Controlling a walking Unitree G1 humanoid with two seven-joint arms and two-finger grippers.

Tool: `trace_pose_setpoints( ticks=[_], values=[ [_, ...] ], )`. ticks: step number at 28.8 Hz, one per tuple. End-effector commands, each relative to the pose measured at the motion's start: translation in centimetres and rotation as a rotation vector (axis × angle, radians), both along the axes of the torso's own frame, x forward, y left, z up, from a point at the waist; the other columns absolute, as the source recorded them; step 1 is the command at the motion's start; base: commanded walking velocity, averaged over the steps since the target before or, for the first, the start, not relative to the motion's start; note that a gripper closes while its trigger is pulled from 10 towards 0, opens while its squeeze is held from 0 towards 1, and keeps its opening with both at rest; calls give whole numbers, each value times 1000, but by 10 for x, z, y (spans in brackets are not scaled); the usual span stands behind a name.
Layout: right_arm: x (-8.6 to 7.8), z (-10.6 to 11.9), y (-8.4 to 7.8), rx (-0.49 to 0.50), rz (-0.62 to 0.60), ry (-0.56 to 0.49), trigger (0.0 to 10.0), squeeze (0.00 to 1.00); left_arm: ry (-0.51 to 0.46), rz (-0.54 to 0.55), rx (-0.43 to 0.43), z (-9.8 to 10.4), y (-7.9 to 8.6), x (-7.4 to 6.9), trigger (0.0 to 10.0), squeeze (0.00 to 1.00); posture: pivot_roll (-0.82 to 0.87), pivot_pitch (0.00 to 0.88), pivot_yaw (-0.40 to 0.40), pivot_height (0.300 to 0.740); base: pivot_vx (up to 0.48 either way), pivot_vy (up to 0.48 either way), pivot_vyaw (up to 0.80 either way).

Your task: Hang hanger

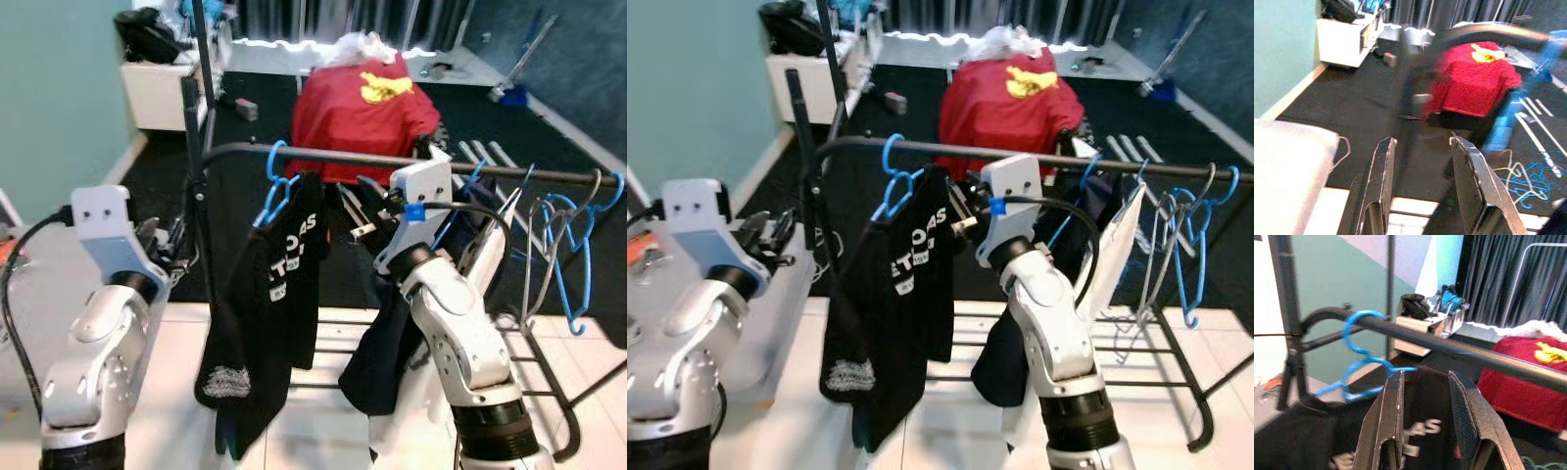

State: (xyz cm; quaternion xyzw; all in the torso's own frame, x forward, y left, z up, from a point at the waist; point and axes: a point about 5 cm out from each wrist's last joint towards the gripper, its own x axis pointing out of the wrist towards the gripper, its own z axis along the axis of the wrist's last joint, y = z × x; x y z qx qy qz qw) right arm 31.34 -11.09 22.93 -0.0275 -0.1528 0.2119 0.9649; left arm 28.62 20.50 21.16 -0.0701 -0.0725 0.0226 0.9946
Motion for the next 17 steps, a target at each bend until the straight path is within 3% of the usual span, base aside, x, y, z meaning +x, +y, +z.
trace_pose_setpoints(
  ticks=[1,8,12,17],
  values=[
    [0,0,-3,11,-8,-4,10000,0,-26,-20,11,10,-1,1,10000,0,0,34,-61,740,0,-352,0],
    [-1,-1,-3,9,-13,5,10000,0,-74,-37,3,27,-2,2,10000,0,3,39,-64,740,0,-351,0],
    [0,-2,-2,9,-10,9,10000,0,-76,-46,-6,30,-5,4,10000,0,2,42,-60,740,0,0,0],
    [-1,-3,-3,13,-17,15,10000,0,-31,-107,-27,27,-18,13,10000,0,-9,48,-47,740,0,480,0]
  ],
)
